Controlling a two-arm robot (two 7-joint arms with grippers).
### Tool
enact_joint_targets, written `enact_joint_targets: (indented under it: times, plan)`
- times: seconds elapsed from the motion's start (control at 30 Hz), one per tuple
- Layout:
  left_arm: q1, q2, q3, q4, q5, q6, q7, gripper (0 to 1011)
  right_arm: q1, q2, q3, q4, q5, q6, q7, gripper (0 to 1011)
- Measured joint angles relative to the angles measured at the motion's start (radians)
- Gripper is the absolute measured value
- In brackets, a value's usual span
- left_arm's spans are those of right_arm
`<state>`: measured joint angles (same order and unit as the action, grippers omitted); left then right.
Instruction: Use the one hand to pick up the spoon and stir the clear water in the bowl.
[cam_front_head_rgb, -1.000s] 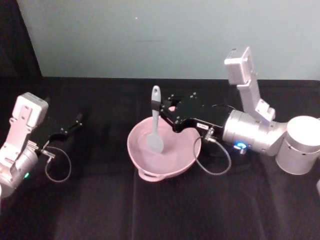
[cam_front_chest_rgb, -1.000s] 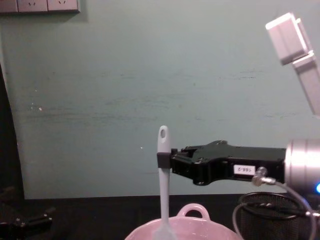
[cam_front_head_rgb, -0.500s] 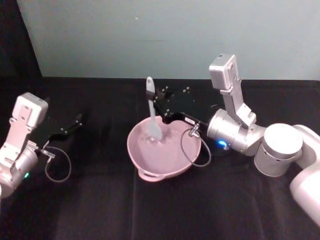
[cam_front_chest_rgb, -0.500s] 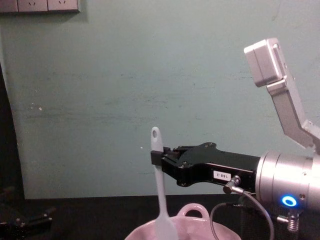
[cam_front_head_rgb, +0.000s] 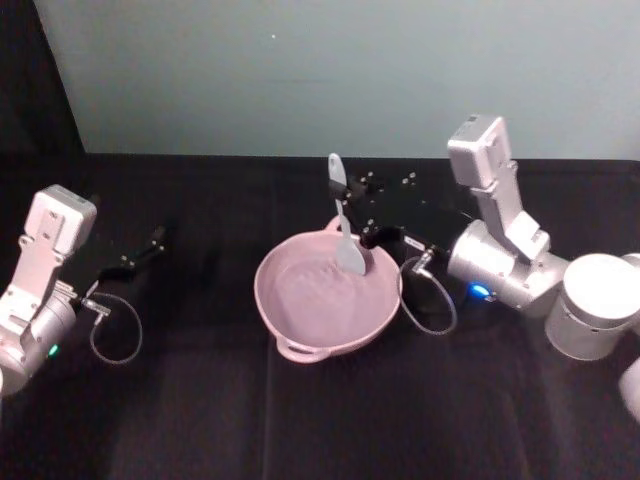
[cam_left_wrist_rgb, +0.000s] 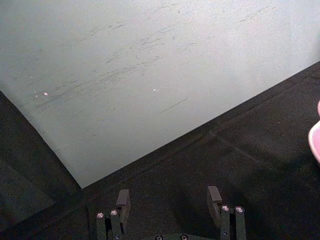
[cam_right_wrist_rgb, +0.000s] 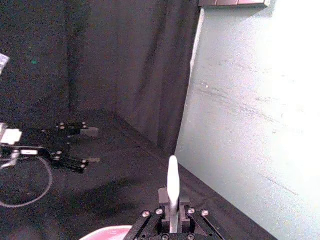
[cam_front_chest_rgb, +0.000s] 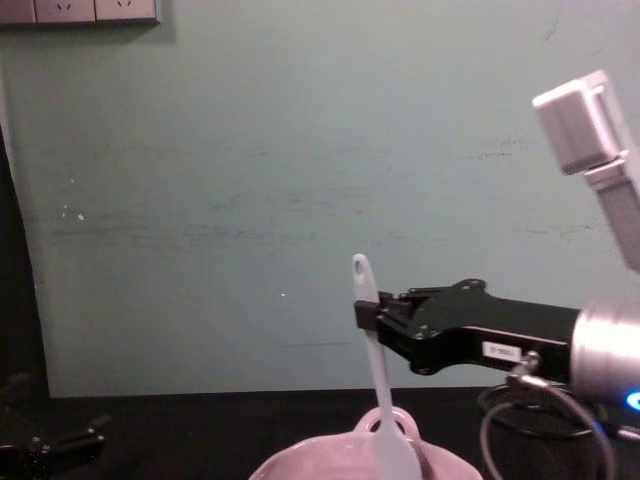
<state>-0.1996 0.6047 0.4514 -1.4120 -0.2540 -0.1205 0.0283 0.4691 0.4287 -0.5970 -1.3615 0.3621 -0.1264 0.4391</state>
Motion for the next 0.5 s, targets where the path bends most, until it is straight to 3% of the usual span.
enact_joint_targets:
  times: [0.27,0.5]
  plan:
    - [0.0,0.0,0.0,0.0,0.0,0.0,0.0,1011,-0.071,0.041,0.044,-0.106,0.08,0.064,0.055,110]
    - [0.0,0.0,0.0,0.0,0.0,0.0,0.0,1011,-0.098,0.001,0.048,-0.117,0.128,0.097,0.092,110]
